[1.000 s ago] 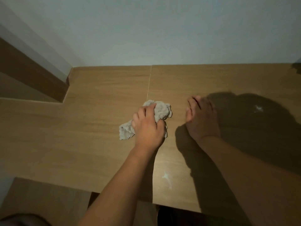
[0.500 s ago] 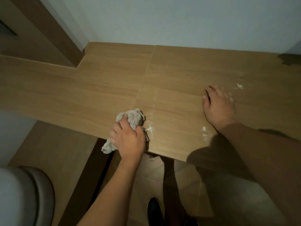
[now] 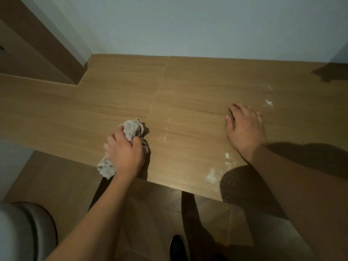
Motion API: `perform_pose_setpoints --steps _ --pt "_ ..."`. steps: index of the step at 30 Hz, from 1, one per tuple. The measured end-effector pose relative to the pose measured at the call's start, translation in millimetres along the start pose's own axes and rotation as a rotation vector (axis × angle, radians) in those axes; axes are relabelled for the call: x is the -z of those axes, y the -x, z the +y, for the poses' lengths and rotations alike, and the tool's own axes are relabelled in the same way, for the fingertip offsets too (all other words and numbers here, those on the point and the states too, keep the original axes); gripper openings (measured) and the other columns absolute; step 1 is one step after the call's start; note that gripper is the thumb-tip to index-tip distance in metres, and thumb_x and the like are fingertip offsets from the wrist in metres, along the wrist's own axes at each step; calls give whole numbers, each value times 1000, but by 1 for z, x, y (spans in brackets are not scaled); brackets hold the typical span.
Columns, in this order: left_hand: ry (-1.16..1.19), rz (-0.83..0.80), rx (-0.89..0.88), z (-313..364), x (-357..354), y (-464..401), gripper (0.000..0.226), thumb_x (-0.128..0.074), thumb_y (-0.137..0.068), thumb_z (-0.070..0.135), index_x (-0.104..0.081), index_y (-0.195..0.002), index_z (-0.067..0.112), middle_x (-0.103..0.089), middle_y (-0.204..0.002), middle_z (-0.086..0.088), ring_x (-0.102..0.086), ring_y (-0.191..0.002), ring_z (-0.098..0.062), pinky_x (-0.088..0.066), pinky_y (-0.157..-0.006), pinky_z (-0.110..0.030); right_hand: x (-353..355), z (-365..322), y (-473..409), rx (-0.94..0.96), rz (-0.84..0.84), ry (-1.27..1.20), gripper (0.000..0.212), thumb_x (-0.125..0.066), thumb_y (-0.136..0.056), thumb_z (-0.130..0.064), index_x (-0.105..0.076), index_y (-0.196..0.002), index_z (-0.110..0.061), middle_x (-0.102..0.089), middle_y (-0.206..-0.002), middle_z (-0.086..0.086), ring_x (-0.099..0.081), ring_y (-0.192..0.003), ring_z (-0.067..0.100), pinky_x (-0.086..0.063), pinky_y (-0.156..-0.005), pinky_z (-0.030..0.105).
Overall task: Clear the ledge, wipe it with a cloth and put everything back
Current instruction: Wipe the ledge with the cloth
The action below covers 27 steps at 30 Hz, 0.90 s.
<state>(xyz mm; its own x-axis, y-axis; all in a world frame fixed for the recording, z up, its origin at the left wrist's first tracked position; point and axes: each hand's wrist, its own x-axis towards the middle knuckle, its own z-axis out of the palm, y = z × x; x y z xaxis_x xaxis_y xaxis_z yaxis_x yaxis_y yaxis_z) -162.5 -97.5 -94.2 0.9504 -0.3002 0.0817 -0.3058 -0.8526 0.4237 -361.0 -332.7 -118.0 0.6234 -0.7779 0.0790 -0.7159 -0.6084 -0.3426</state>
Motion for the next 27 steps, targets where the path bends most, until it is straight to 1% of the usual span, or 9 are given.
perform_pose_setpoints --steps 2,7,11,14,16,18,20,23,27 --pt "-31 -27 -9 8 -12 0 69 -38 -81 40 -44 -142 8 -47 -131 -20 -41 -115 -38 -32 -96 -46 -2 2 0 -3 10 3 44 -37 -104 -33 -51 -141 -13 -46 -148 7 -36 -141 26 -18 -121 46" --pt "-4 -162 -263 68 -40 88 69 -29 -81 45 -48 -139 14 -50 -124 -11 -41 -108 -23 -30 -86 -35 -2 4 -1 7 6 -11 43 -39 -104 -32 -52 -139 -12 -48 -147 8 -38 -139 27 -19 -119 45" --pt "148 -358 -417 92 -30 120 64 -29 -81 47 -46 -138 24 -42 -120 4 -34 -108 -11 -37 -97 -38 -1 4 0 7 -9 -2 45 -35 -105 -34 -49 -143 -14 -46 -149 7 -36 -140 25 -20 -120 45" --pt "196 -211 -323 70 -13 68 61 -32 -85 45 -44 -141 22 -40 -125 2 -31 -111 -10 -33 -95 -34 -2 3 -1 13 25 -10 42 -36 -106 -29 -52 -140 -12 -48 -147 8 -39 -138 26 -22 -119 46" --pt "133 -71 -184 49 -4 13 59 -40 -90 36 -43 -144 13 -43 -132 -11 -35 -117 -22 -27 -95 -32 -5 3 0 15 62 -15 39 -39 -104 -25 -56 -136 -10 -52 -143 9 -42 -135 27 -23 -118 46" --pt "61 -40 -55 34 -2 -34 66 -41 -87 38 -40 -147 9 -43 -136 -19 -37 -124 -34 -28 -101 -39 -7 4 -1 6 66 -7 38 -41 -104 -25 -56 -136 -10 -52 -143 8 -43 -135 26 -22 -118 44" --pt "-6 -54 -7 29 -13 -55 66 -44 -89 36 -39 -148 8 -44 -136 -23 -39 -123 -39 -29 -105 -46 -9 4 -2 5 86 -14 39 -38 -104 -25 -58 -134 -10 -54 -141 8 -44 -134 26 -22 -117 43" --pt "-52 -47 -65 47 -39 -29 63 -42 -90 37 -41 -145 7 -45 -133 -20 -40 -117 -35 -33 -99 -44 -12 4 -3 5 118 -39 44 -35 -99 -28 -60 -131 -9 -56 -138 9 -46 -131 27 -25 -115 44" --pt "51 -192 -362 99 -57 56 65 -32 -84 42 -46 -141 14 -47 -121 -5 -38 -105 -18 -38 -88 -38 -16 10 -4 53 180 -98 40 -43 -96 -23 -64 -124 -3 -61 -130 14 -53 -123 32 -36 -109 49"
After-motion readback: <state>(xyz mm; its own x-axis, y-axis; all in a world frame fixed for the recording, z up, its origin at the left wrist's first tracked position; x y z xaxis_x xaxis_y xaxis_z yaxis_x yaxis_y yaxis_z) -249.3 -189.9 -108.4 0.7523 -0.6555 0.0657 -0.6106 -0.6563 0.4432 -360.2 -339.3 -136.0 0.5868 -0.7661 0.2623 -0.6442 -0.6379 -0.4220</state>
